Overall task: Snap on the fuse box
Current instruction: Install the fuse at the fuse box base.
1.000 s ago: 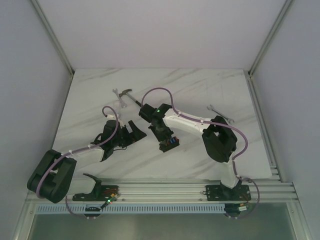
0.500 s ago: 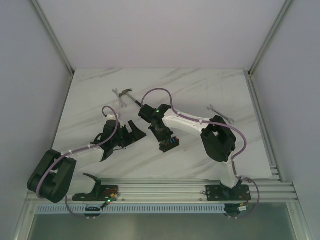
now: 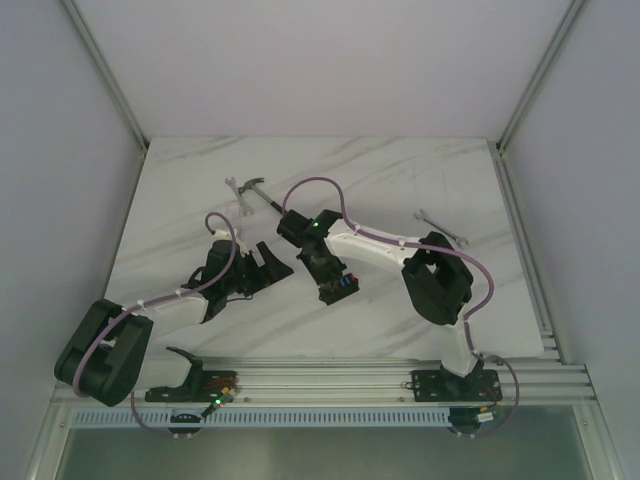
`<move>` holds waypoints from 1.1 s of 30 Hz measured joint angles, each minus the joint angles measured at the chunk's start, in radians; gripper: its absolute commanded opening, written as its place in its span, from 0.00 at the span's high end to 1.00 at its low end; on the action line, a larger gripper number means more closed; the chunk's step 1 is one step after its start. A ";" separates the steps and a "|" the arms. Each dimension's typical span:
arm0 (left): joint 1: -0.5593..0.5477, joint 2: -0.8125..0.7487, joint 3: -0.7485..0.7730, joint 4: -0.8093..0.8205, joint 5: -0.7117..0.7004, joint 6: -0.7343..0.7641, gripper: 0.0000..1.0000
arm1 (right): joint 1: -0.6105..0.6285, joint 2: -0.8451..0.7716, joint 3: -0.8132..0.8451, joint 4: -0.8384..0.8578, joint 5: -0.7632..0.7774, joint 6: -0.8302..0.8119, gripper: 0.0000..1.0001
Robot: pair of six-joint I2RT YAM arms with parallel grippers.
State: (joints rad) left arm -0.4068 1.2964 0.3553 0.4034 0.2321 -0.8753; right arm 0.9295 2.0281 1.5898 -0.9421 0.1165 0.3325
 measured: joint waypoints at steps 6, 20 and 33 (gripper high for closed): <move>-0.021 0.000 0.000 -0.002 0.018 -0.016 0.16 | 0.007 -0.010 -0.020 0.024 0.004 0.000 1.00; -0.145 0.033 0.001 0.027 0.043 -0.104 0.38 | 0.015 -0.071 -0.115 0.114 0.026 0.023 1.00; -0.219 0.180 0.074 0.067 0.102 -0.121 0.50 | 0.008 -0.077 -0.112 0.117 0.010 0.023 1.00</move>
State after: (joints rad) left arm -0.6254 1.4769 0.4294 0.4706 0.3344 -0.9966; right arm 0.9375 1.9511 1.4776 -0.8246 0.1268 0.3557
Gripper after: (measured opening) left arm 0.530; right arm 0.141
